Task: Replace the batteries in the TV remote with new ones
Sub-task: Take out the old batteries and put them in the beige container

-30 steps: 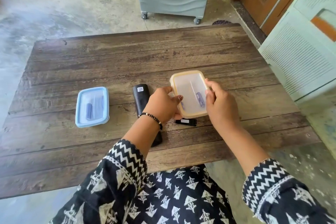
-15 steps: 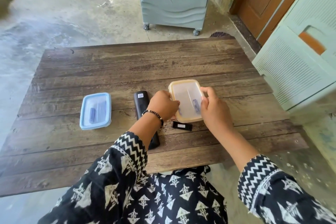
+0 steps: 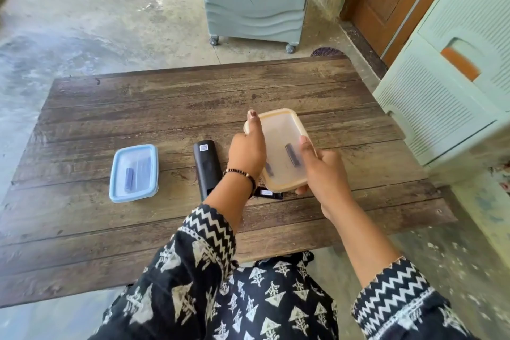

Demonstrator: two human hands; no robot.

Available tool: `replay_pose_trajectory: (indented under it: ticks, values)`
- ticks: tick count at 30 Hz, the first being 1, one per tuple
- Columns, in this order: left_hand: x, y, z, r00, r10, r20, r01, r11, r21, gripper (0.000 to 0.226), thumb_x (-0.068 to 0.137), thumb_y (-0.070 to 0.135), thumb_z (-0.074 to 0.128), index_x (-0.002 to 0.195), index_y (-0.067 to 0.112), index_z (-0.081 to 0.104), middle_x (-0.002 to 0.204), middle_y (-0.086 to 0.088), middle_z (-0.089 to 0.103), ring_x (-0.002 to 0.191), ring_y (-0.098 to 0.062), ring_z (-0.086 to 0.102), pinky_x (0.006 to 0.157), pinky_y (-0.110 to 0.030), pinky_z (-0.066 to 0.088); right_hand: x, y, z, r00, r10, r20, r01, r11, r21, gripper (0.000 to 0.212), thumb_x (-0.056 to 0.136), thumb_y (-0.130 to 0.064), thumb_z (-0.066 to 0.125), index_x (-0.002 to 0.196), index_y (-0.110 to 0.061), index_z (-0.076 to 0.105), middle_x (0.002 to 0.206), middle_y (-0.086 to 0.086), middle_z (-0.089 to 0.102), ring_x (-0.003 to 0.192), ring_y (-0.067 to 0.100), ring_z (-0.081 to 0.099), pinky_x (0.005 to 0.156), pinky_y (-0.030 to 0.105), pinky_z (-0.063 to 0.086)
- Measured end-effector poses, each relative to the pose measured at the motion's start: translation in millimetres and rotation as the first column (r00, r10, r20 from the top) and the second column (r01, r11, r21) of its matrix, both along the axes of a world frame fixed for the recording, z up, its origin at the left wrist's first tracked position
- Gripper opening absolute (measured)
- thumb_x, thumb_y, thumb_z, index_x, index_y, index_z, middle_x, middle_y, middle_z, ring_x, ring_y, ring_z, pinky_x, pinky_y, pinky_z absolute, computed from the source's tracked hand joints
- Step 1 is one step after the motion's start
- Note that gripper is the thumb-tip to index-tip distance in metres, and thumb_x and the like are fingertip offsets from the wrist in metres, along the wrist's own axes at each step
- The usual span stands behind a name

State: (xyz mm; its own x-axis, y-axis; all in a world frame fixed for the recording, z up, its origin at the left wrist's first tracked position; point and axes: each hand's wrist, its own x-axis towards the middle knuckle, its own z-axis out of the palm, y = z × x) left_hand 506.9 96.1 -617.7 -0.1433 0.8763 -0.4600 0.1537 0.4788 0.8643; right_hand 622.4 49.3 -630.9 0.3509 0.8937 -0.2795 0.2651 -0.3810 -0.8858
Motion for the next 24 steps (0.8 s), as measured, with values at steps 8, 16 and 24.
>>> replay_pose_trajectory:
  ticks: [8,16,24]
  values:
    - [8,11,-5,0.999,0.031,0.043,-0.031,0.999,0.003,0.067,0.089,0.064,0.025,0.091,0.005,0.056,0.070,-0.007,0.054,0.066,-0.023,0.053,0.076,-0.035,0.047,5,0,8,0.993,0.064,0.094,-0.069,0.997,0.044,0.054,0.090,-0.052,0.044,0.062,-0.008,0.056,0.057,0.008,0.062,0.033,0.014,0.052,0.037,0.026,0.044]
    - [16,-11,1,0.989,-0.108,0.103,0.111,0.994,-0.021,0.062,0.094,0.056,0.018,0.098,0.009,0.058,0.097,-0.015,0.065,0.085,-0.032,0.065,0.069,-0.042,0.057,16,10,4,0.999,-0.020,0.026,0.019,1.000,0.022,0.055,0.092,-0.052,0.042,0.073,-0.004,0.059,0.056,0.007,0.060,0.036,0.016,0.055,0.036,0.025,0.046]
    - [23,-31,-4,0.963,-0.146,-0.225,0.172,0.980,0.103,0.058,0.096,0.048,0.018,0.083,0.004,0.054,0.082,-0.018,0.062,0.072,-0.035,0.065,0.066,-0.048,0.057,28,43,24,0.991,0.126,0.044,-0.119,0.982,-0.145,0.081,0.073,-0.082,0.023,0.082,-0.011,0.062,0.100,0.016,0.068,0.089,0.029,0.065,0.081,0.037,0.050]
